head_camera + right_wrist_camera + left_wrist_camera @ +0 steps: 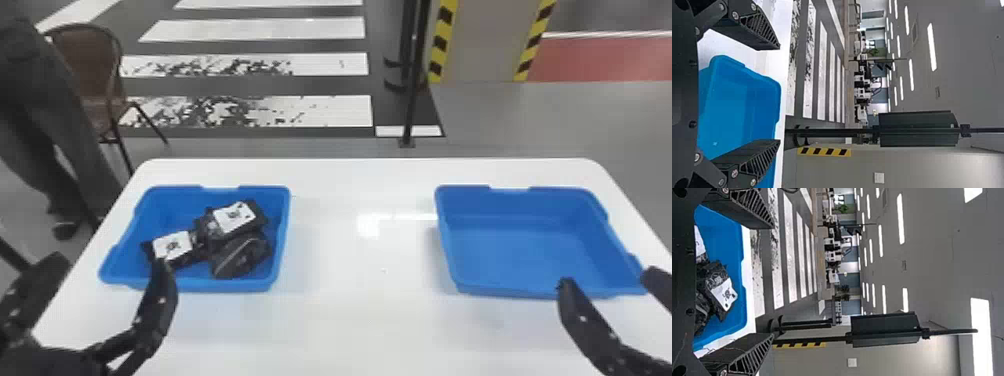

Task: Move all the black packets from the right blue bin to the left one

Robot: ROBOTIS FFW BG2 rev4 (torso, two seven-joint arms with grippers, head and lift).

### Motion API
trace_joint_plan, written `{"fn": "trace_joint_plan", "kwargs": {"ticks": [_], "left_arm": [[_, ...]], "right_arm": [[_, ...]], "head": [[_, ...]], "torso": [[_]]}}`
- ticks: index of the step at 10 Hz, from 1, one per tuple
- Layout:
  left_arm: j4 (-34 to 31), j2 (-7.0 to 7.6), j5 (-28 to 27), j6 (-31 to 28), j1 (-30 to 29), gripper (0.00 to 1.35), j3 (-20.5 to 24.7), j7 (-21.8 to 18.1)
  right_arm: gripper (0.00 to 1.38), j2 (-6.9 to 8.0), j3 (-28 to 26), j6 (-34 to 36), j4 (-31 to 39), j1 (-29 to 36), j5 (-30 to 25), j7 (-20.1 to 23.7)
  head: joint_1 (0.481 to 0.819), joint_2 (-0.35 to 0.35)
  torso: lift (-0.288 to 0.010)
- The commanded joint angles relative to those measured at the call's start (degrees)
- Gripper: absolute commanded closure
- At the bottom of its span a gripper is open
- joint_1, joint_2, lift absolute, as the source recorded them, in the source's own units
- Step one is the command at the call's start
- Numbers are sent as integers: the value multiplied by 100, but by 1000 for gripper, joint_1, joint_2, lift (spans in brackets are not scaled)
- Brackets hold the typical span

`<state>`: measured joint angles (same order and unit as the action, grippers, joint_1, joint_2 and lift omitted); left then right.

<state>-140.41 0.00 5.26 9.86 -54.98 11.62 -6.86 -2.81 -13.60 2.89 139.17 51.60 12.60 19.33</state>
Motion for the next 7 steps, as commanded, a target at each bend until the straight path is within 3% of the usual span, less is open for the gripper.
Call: {"fn": "trace_joint_plan", "kwargs": {"ticks": [1,7], "left_arm": [[0,-15,22,55,-14,44,3,0],[0,-15,34,111,0,44,-31,-9]], "right_arm": [[199,0,0,6,12,0,19,0],[217,0,0,119,40,0,76,-8]], "head": [[695,55],[695,54]], "torso": [[-140],[-140]]}}
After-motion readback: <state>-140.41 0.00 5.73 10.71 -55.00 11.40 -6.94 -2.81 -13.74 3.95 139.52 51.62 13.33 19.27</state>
